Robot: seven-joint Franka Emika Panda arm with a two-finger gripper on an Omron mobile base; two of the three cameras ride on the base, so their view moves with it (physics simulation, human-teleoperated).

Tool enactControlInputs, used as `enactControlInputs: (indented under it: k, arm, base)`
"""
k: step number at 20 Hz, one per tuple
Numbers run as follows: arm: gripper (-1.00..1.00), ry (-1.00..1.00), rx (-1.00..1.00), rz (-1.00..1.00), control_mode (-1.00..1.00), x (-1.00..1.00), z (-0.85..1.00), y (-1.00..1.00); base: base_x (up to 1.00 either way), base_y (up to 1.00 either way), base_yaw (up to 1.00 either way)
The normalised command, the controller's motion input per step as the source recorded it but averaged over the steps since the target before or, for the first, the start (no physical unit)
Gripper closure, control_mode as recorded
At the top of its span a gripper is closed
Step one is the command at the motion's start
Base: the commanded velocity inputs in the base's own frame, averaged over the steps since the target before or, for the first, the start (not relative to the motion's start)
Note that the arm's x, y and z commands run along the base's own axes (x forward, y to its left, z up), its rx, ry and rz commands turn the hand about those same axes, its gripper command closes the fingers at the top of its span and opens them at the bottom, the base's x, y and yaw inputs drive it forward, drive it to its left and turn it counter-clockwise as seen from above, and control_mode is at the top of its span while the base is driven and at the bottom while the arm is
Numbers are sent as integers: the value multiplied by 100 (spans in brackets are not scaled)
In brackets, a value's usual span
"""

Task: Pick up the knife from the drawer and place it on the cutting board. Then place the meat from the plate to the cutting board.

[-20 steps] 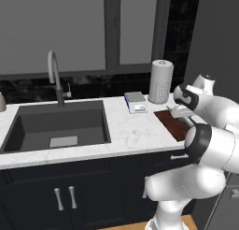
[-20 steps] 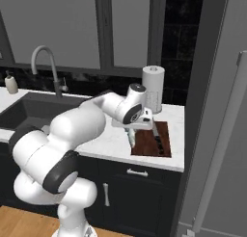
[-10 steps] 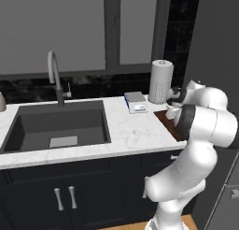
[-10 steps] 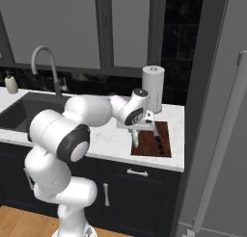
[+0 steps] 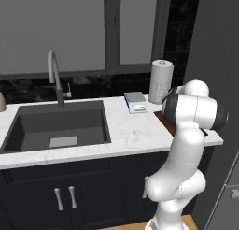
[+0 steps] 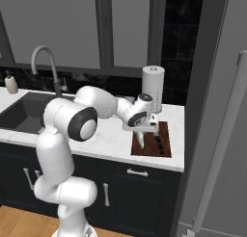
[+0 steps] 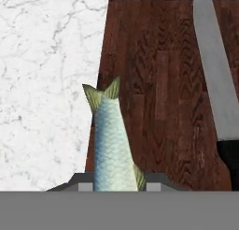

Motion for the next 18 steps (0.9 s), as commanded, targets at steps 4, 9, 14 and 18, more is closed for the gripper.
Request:
enactControlInputs:
  k: [4,9,14,18]
  arm:
    - [100,0,0,6,-100,21,-30,-26]
    - [-100,0,0,3,-100,39,-21,-8]
    - [-100,-1,-1,0,-100,9,8,-1]
    - [-100,-4,-2,0,-100,-11,34,-2]
  base:
    - [0,0,0]
    - [0,0,0]
    - [0,0,0]
    - [0,0,0]
